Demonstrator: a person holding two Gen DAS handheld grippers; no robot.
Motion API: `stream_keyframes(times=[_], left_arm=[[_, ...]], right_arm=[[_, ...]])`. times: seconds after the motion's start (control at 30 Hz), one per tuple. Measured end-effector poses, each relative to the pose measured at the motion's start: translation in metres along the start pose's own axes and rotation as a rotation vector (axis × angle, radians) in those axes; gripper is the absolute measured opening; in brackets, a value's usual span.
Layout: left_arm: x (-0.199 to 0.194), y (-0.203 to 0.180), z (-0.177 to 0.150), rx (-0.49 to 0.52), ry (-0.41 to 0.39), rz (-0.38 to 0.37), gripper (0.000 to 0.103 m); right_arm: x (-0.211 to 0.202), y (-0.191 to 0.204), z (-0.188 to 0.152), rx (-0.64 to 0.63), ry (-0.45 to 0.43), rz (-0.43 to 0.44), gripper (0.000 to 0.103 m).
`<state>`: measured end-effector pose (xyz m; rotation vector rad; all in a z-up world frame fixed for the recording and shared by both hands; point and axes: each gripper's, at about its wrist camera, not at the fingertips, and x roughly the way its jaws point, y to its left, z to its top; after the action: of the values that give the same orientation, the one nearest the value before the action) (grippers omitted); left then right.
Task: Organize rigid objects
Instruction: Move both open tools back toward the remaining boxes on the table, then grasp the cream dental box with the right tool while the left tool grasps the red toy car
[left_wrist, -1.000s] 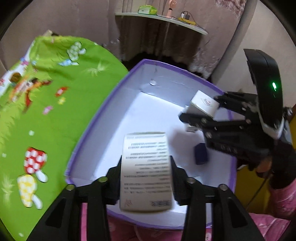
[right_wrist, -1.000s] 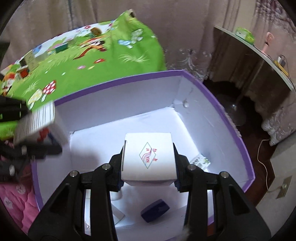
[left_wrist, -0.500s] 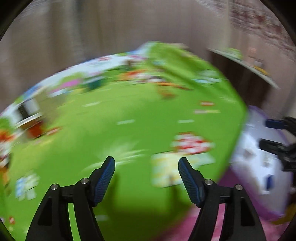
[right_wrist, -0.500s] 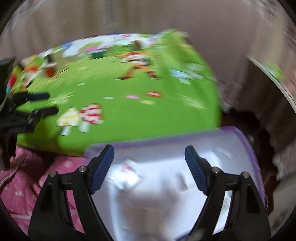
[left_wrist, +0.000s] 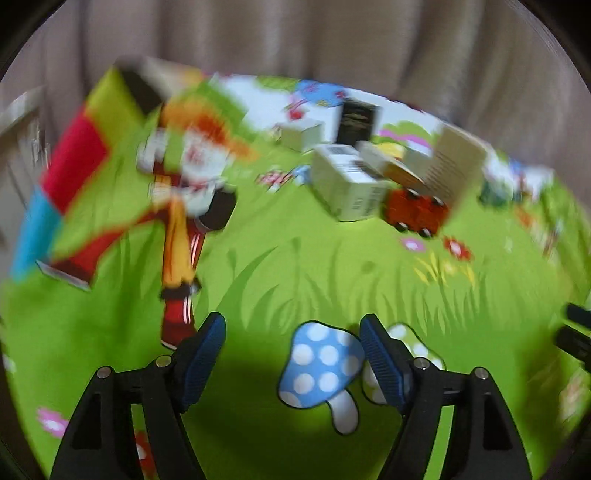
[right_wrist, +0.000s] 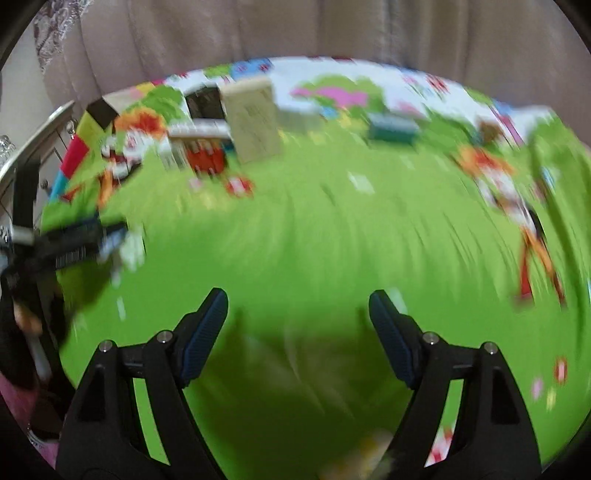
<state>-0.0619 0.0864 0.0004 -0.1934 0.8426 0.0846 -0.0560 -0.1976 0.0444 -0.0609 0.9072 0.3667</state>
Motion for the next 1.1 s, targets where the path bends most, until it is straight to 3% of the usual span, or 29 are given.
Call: stream_keyframes(times=[0.07, 0.23, 0.33, 0.37, 0.47, 0.5, 0.57, 0.6, 0.7, 0.83, 0.9, 0.97, 1.0, 1.1], left_arm=[[-0.001, 0.003, -0.001, -0.031, -0.005, -0.015, 0.082], [0.000, -0.001, -0.003, 0.003, 0.007, -0.013, 0.087], [0.000, -0.006, -0.003, 0.027, 0.020, -0.017, 0.095], [0.002, -0.007, -0.003, 0.037, 0.028, -0.024, 0.101], [0.008, -0.008, -0.002, 0.053, 0.040, -0.030, 0.103], [0.007, -0.008, -0.002, 0.051, 0.039, -0.033, 0.103], [0.006, -0.006, -0.002, 0.041, 0.034, -0.046, 0.103], [0.005, -0.005, -0.002, 0.035, 0.031, -0.053, 0.103], [0.003, -0.002, -0.003, 0.022, 0.025, -0.067, 0.103], [0.004, -0.006, -0.002, 0.037, 0.032, -0.049, 0.103], [0.005, -0.010, -0.002, 0.059, 0.043, -0.022, 0.103], [0.009, -0.018, -0.003, 0.100, 0.061, 0.023, 0.103], [0.012, -0.024, -0.003, 0.135, 0.077, 0.059, 0.103], [0.013, -0.025, -0.003, 0.144, 0.081, 0.056, 0.103]], right_arm=[[0.006, 0.013, 0.040, -0.014, -0.044, 0.004, 0.081], [0.035, 0.041, 0.150, -0.037, -0.139, 0.050, 0.081], [0.080, 0.059, 0.202, -0.065, -0.062, 0.020, 0.081], [0.092, 0.064, 0.211, -0.083, -0.038, -0.003, 0.081], [0.123, 0.076, 0.230, -0.156, 0.042, -0.068, 0.076], [0.131, 0.080, 0.232, -0.191, 0.076, -0.089, 0.072], [0.134, 0.080, 0.226, -0.250, 0.114, -0.103, 0.050], [0.130, 0.077, 0.219, -0.272, 0.127, -0.088, 0.044], [0.101, 0.055, 0.190, -0.299, 0.131, -0.015, 0.041], [0.054, 0.024, 0.142, -0.318, 0.114, 0.005, 0.042], [0.038, 0.007, 0.120, -0.298, 0.107, 0.028, 0.048], [0.030, -0.007, 0.106, -0.276, 0.076, 0.039, 0.076], [0.031, -0.009, 0.103, -0.269, 0.066, 0.042, 0.080], [0.039, -0.014, 0.093, -0.239, 0.070, 0.105, 0.082]])
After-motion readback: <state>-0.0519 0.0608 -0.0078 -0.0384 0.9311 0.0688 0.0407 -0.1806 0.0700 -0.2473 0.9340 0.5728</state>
